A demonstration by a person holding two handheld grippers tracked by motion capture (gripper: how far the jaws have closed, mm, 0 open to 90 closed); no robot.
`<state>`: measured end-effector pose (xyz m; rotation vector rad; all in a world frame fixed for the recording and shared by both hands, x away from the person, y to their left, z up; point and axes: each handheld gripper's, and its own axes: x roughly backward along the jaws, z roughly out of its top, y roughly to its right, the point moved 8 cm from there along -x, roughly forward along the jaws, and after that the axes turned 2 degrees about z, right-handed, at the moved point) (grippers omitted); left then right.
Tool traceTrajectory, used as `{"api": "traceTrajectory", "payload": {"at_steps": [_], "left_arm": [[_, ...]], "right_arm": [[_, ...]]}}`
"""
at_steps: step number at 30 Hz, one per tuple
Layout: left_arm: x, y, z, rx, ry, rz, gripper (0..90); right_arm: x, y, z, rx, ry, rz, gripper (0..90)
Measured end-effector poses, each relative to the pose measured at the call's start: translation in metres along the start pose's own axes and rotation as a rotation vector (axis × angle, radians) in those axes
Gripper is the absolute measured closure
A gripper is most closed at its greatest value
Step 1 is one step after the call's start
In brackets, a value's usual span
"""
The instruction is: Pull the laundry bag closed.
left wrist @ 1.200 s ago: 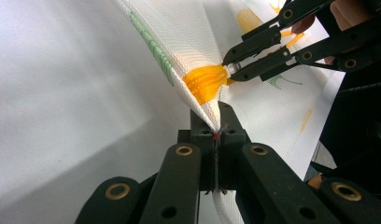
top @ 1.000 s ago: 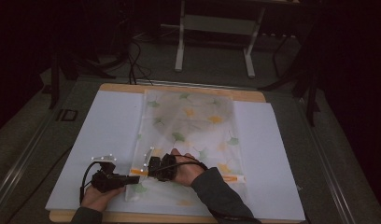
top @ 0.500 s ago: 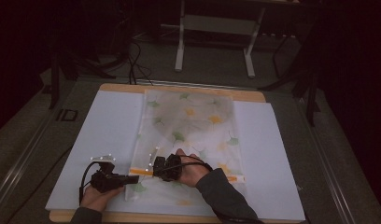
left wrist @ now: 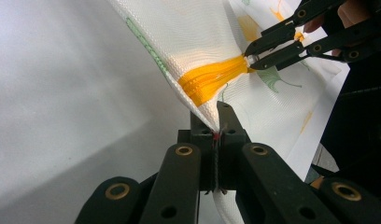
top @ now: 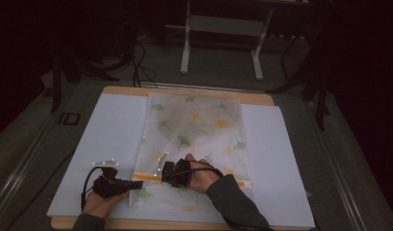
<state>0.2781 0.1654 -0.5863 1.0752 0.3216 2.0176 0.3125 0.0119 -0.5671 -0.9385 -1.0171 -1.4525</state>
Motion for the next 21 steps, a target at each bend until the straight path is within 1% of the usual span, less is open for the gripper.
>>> {"api": "traceTrajectory", "payload": {"at_steps": [4, 9, 10, 13, 17, 21], "left_arm": [[0.001, -0.001, 0.000, 0.002, 0.002, 0.004, 88.9], [0.000, 0.000, 0.000, -0.001, -0.001, 0.000, 88.9], [0.000, 0.000, 0.000, -0.002, -0.001, 0.000, 88.9], [0.001, 0.000, 0.000, -0.002, 0.001, 0.001, 88.9], [0.000, 0.000, 0.000, -0.007, -0.001, 0.005, 88.9], [0.001, -0.001, 0.000, -0.010, 0.004, 0.007, 88.9]], "right_arm": [[0.001, 0.000, -0.002, 0.001, -0.015, -0.002, 84.5], [0.004, -0.001, -0.005, -0.001, -0.009, -0.006, 84.6], [0.005, -0.001, -0.006, 0.005, -0.010, -0.008, 84.5], [0.006, -0.002, -0.007, 0.006, -0.017, -0.014, 84.6], [0.007, -0.002, -0.009, 0.004, -0.012, -0.015, 84.5], [0.008, -0.002, -0.012, 0.006, -0.023, -0.020, 84.5]]}}
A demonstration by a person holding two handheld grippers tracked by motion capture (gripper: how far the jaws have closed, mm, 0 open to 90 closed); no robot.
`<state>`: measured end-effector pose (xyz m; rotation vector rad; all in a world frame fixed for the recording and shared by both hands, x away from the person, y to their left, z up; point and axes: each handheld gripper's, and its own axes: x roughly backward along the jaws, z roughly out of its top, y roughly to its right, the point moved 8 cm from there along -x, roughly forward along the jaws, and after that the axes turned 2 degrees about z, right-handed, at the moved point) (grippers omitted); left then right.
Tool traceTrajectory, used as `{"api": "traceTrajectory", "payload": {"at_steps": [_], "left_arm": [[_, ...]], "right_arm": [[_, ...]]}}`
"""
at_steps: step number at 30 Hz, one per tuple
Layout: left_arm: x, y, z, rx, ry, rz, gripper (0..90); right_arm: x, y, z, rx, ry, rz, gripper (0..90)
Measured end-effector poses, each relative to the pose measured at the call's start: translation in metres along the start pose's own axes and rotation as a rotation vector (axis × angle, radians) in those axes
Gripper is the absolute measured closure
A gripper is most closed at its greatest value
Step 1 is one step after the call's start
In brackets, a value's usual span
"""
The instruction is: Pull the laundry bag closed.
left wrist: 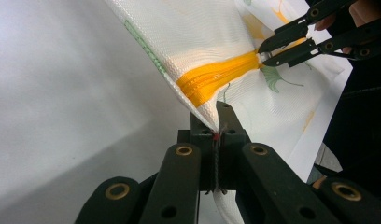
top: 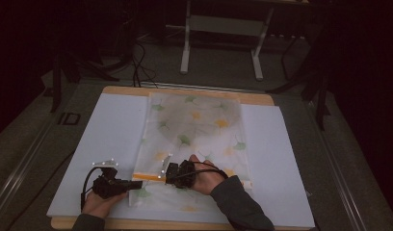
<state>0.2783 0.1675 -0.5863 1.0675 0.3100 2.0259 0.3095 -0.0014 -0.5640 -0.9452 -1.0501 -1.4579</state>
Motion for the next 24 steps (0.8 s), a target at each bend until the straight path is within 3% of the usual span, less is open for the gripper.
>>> {"api": "traceTrajectory", "payload": {"at_steps": [24], "left_arm": [[-0.001, 0.001, 0.000, -0.006, 0.001, 0.002, 88.9]], "right_arm": [[0.006, 0.002, -0.021, -0.026, 0.004, -0.008, 84.5]]}}
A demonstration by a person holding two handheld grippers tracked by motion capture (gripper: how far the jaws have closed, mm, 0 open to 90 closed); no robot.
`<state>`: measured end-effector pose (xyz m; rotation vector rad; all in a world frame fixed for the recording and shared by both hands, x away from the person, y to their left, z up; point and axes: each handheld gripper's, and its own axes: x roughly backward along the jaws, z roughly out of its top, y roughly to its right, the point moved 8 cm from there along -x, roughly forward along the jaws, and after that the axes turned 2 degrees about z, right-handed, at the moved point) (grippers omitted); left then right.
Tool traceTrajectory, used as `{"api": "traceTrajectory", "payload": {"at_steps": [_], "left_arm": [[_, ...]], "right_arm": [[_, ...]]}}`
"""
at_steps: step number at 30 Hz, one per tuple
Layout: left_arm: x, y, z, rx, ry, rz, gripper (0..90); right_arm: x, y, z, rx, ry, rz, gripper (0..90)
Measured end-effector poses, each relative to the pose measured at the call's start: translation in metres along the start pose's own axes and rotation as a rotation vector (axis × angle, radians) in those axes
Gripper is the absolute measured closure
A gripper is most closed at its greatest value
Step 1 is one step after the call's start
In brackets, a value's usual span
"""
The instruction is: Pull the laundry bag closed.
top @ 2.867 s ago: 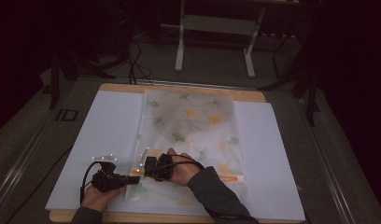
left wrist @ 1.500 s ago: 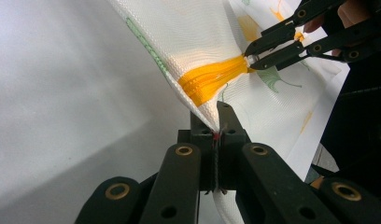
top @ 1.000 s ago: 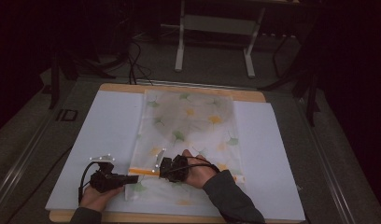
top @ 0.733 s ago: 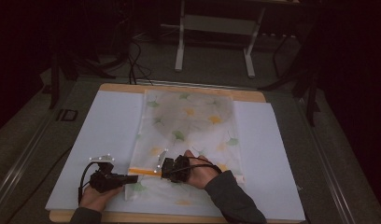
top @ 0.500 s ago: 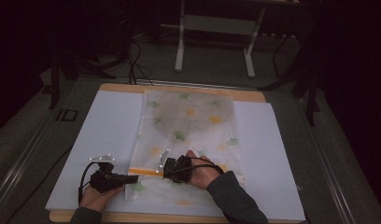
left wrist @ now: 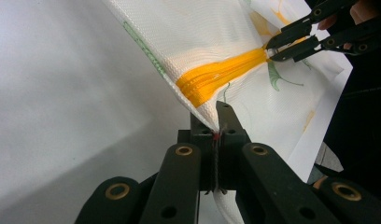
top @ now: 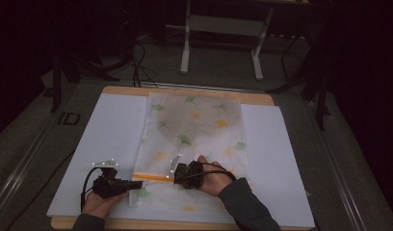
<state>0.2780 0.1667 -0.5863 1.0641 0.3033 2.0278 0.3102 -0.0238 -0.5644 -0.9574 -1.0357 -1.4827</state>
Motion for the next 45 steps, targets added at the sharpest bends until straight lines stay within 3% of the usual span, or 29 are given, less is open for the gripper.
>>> {"api": "traceTrajectory", "payload": {"at_steps": [32, 45], "left_arm": [[0.002, -0.001, 0.000, 0.004, 0.005, 0.001, 88.9], [0.003, -0.001, 0.000, 0.009, 0.007, 0.004, 88.9]], "right_arm": [[0.012, 0.005, -0.030, -0.038, -0.030, -0.011, 84.6], [0.017, 0.009, -0.051, -0.065, -0.044, -0.019, 84.6]]}}
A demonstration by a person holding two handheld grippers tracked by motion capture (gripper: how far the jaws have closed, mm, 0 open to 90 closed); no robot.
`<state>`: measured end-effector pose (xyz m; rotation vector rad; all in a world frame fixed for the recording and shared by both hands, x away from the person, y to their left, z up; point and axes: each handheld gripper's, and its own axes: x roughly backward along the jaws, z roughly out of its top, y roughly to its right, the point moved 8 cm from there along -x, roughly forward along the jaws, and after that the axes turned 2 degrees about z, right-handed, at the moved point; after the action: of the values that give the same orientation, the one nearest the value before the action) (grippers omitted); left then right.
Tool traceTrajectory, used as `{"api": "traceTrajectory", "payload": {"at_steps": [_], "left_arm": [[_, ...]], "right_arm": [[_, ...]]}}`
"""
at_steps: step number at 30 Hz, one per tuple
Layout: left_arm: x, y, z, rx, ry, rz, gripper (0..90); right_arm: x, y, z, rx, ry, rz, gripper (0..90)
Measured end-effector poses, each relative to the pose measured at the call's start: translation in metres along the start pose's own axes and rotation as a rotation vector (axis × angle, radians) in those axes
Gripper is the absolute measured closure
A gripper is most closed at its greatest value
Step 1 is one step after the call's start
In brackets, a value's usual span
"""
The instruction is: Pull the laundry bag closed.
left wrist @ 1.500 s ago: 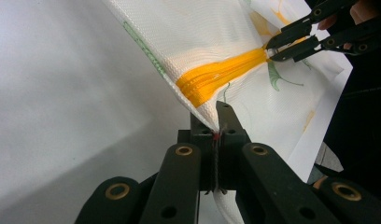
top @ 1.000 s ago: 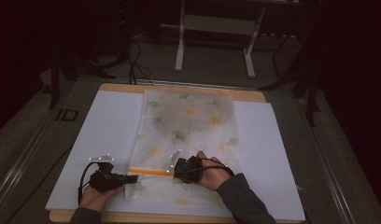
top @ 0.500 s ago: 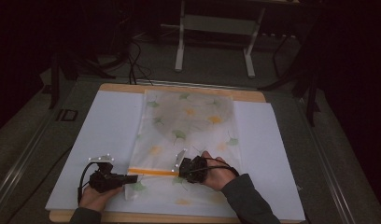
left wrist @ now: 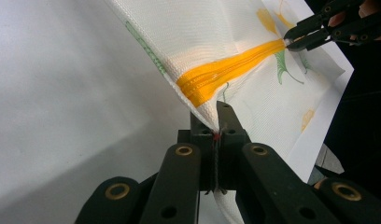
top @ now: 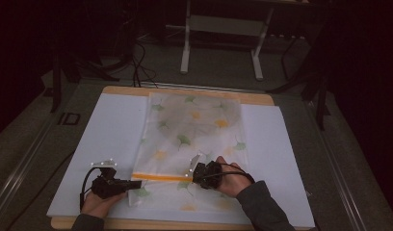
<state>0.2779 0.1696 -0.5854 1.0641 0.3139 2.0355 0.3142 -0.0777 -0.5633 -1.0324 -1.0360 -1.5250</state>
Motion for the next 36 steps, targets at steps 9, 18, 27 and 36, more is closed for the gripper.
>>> {"api": "traceTrajectory", "payload": {"at_steps": [9, 18, 27, 36], "left_arm": [[0.000, 0.000, 0.000, 0.000, -0.001, -0.001, 88.9], [0.000, -0.001, 0.000, -0.003, -0.001, 0.000, 88.9], [0.000, -0.001, -0.001, -0.002, -0.003, -0.001, 88.9], [0.000, -0.001, -0.001, -0.002, -0.002, -0.001, 88.9]], "right_arm": [[0.002, 0.001, -0.011, -0.021, -0.003, 0.002, 84.6], [0.002, 0.003, -0.021, -0.034, -0.010, 0.000, 84.5], [0.004, 0.005, -0.031, -0.045, -0.014, -0.003, 84.5], [0.006, 0.006, -0.036, -0.053, -0.024, -0.005, 84.6]]}}
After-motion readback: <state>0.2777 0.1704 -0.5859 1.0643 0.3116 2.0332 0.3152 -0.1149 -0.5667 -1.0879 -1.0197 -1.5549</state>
